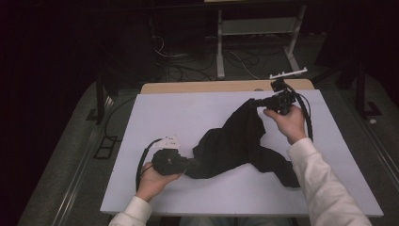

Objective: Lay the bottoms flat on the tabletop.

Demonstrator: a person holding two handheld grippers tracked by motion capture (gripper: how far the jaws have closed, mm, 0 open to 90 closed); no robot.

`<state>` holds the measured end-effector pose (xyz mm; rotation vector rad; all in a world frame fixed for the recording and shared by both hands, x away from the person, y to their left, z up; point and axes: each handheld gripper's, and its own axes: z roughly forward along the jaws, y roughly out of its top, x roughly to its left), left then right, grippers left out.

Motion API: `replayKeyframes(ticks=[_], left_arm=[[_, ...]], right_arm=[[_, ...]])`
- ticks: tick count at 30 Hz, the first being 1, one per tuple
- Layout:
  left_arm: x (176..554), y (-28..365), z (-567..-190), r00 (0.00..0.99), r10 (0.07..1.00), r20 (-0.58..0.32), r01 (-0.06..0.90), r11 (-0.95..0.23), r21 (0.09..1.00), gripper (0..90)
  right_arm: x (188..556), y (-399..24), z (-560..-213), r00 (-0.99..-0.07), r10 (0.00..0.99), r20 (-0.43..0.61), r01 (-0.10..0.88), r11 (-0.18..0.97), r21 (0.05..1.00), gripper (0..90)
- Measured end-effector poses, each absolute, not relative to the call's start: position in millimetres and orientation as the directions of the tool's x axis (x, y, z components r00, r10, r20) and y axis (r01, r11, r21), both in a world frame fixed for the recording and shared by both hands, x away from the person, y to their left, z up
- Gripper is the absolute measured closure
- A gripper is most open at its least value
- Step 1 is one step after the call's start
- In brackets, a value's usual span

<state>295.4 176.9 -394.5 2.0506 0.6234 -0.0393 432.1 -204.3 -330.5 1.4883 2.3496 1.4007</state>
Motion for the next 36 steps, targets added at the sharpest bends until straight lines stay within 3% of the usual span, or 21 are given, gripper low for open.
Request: replayKeyframes(ticks=[9, 14, 15, 20, 28, 32, 36], left_arm=[[291, 196, -372, 0.874, 0.426, -0.233, 0.395, -0.345, 0.851, 88.0], [288, 200, -370, 0.874, 0.415, -0.253, 0.399, -0.315, 0.861, 88.0], [287, 199, -372, 0.878, 0.4, -0.264, 0.407, -0.329, 0.852, 88.0], [276, 188, -389, 0.919, 0.272, -0.287, 0.391, -0.512, 0.765, 88.0], [271, 182, -405, 0.913, 0.258, -0.317, 0.408, -0.624, 0.667, 86.9], [279, 188, -398, 0.897, 0.296, -0.327, 0.441, -0.591, 0.675, 76.2], [296, 187, -387, 0.877, 0.349, -0.329, 0.476, -0.552, 0.684, 56.5]], right_arm=[[420, -219, -274, -0.615, 0.754, 0.231, 0.554, 0.204, 0.807, 86.1], [414, -228, -265, -0.611, 0.749, 0.256, 0.555, 0.175, 0.814, 86.1], [405, -230, -272, -0.627, 0.713, 0.314, 0.583, 0.162, 0.796, 85.8], [370, -231, -315, -0.663, 0.652, 0.367, 0.624, 0.211, 0.752, 86.0], [306, -242, -416, -0.59, 0.562, 0.579, 0.787, 0.242, 0.567, 86.3], [289, -247, -439, -0.547, 0.571, 0.612, 0.827, 0.256, 0.5, 86.3], [283, -251, -449, -0.517, 0.588, 0.622, 0.85, 0.264, 0.457, 86.3]])
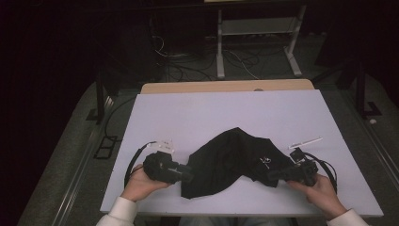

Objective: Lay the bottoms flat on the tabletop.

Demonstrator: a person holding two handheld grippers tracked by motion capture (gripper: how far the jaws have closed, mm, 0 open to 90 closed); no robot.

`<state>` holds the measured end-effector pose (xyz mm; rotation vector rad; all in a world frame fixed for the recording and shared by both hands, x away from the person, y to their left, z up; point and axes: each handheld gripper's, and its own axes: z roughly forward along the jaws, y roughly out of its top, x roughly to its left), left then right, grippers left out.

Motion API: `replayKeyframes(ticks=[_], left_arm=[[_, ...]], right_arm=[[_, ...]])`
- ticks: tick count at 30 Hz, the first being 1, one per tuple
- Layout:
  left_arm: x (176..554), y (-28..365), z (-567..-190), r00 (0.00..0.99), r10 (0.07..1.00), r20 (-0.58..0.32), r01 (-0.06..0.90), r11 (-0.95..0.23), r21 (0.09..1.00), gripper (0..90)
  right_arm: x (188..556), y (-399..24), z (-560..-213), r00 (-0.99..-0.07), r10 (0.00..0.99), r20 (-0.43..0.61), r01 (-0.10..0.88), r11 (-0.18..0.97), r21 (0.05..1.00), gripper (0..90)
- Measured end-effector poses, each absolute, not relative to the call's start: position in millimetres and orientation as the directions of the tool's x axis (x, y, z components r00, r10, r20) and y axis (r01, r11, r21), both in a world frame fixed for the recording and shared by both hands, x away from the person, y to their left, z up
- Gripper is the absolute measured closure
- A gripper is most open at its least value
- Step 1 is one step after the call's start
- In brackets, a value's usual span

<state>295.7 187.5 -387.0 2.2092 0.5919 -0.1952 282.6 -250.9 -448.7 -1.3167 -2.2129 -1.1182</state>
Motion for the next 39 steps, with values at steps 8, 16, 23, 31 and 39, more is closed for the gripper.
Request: replayKeyframes(ticks=[8, 16, 23, 31, 39], left_arm=[[338, 170, -388, 0.849, 0.48, -0.222, 0.473, -0.5, 0.725, 39.3], [376, 160, -410, 0.729, 0.623, -0.286, 0.605, -0.389, 0.695, 34.6], [392, 142, -436, 0.693, 0.605, -0.393, 0.694, -0.411, 0.591, 40.0], [398, 130, -443, 0.676, 0.592, -0.439, 0.732, -0.473, 0.49, 86.6], [398, 138, -414, 0.685, 0.638, -0.353, 0.699, -0.437, 0.566, 88.3]], right_arm=[[277, -257, -447, -0.515, 0.631, 0.581, 0.849, 0.279, 0.45, 86.1], [270, -277, -446, -0.48, 0.678, 0.557, 0.865, 0.257, 0.432, 86.1], [264, -295, -449, -0.433, 0.695, 0.574, 0.885, 0.207, 0.417, 86.0], [270, -296, -444, -0.441, 0.695, 0.568, 0.878, 0.205, 0.432, 86.0], [314, -314, -406, -0.442, 0.698, 0.563, 0.847, 0.119, 0.517, 86.3]])
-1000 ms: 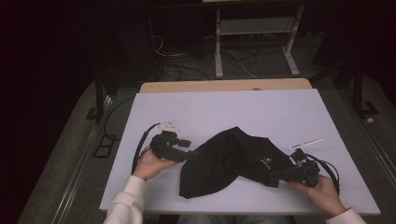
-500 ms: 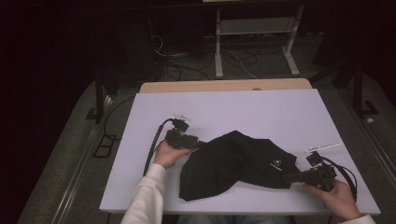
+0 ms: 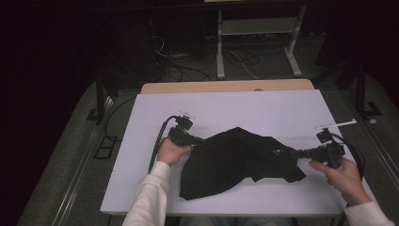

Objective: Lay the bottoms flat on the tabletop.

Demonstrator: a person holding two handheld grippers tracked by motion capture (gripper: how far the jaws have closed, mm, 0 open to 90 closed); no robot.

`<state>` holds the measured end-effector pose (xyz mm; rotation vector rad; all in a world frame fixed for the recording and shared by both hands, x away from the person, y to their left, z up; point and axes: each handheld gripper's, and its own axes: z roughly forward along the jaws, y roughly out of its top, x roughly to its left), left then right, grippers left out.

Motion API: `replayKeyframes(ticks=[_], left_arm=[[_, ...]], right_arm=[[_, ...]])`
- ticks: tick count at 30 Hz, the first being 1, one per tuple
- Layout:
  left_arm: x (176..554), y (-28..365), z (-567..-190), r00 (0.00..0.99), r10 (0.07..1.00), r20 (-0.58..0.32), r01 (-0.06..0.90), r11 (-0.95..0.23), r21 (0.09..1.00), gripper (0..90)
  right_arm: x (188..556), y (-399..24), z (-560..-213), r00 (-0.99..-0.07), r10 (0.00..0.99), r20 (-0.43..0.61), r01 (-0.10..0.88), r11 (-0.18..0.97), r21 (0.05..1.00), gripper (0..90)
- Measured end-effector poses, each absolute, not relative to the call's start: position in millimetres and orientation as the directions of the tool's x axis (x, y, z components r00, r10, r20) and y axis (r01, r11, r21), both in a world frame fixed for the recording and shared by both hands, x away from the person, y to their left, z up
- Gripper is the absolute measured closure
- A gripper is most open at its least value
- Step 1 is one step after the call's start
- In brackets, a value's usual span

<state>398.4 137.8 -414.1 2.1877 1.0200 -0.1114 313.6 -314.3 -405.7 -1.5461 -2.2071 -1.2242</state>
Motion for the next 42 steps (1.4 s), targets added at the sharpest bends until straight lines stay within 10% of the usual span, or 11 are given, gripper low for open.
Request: replayKeyframes(ticks=[18, 29, 36, 42], left_arm=[[395, 160, -365, 0.594, 0.783, -0.186, 0.583, -0.259, 0.77, 88.2], [348, 155, -436, 0.648, 0.741, -0.176, 0.656, -0.426, 0.623, 88.1], [344, 157, -440, 0.643, 0.74, -0.199, 0.662, -0.405, 0.631, 87.8], [345, 155, -441, 0.642, 0.739, -0.203, 0.66, -0.399, 0.636, 87.7]], right_arm=[[411, -288, -318, -0.503, 0.778, 0.377, 0.711, 0.125, 0.692, 86.6], [356, -276, -437, -0.413, 0.766, 0.493, 0.881, 0.199, 0.428, 86.3], [334, -284, -444, -0.392, 0.745, 0.54, 0.891, 0.161, 0.424, 83.6], [331, -294, -431, -0.371, 0.769, 0.521, 0.873, 0.099, 0.477, 63.1]])
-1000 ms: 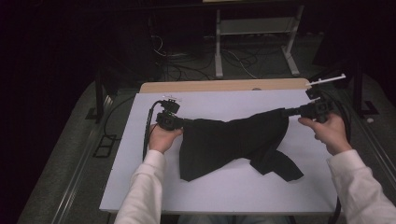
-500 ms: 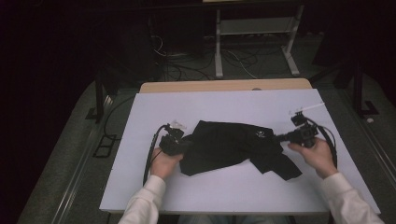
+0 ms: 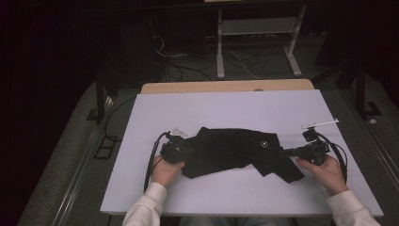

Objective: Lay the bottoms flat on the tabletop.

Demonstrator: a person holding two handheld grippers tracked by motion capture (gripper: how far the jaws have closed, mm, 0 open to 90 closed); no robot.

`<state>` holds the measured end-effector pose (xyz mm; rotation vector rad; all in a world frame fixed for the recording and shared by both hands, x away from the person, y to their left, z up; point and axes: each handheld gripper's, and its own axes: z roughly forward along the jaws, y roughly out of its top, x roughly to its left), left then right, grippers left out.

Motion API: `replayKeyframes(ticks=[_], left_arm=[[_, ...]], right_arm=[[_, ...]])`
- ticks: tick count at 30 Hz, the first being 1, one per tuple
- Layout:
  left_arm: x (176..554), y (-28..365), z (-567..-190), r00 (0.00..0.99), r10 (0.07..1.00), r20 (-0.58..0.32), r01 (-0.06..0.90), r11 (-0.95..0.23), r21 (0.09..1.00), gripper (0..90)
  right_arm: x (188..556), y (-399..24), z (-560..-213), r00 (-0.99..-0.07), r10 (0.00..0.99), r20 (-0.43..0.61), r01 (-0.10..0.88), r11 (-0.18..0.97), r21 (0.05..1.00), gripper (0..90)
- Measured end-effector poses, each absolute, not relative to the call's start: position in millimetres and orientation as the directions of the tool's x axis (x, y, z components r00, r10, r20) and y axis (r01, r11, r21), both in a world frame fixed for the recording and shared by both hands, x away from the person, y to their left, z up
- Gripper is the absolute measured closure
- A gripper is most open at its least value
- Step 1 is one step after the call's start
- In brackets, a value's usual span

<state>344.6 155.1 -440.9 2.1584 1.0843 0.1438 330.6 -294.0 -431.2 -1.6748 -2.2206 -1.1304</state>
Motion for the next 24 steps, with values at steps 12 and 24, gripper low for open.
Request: replayKeyframes(ticks=[12, 24], left_arm=[[344, 156, -440, 0.647, 0.736, -0.202, 0.656, -0.4, 0.64, 87.7], [344, 152, -437, 0.658, 0.731, -0.178, 0.636, -0.414, 0.651, 87.7]], right_arm=[[371, -305, -440, -0.266, 0.792, 0.549, 0.86, -0.062, 0.506, 47.6], [393, -293, -457, -0.295, 0.727, 0.62, 0.892, -0.022, 0.451, 86.5]])
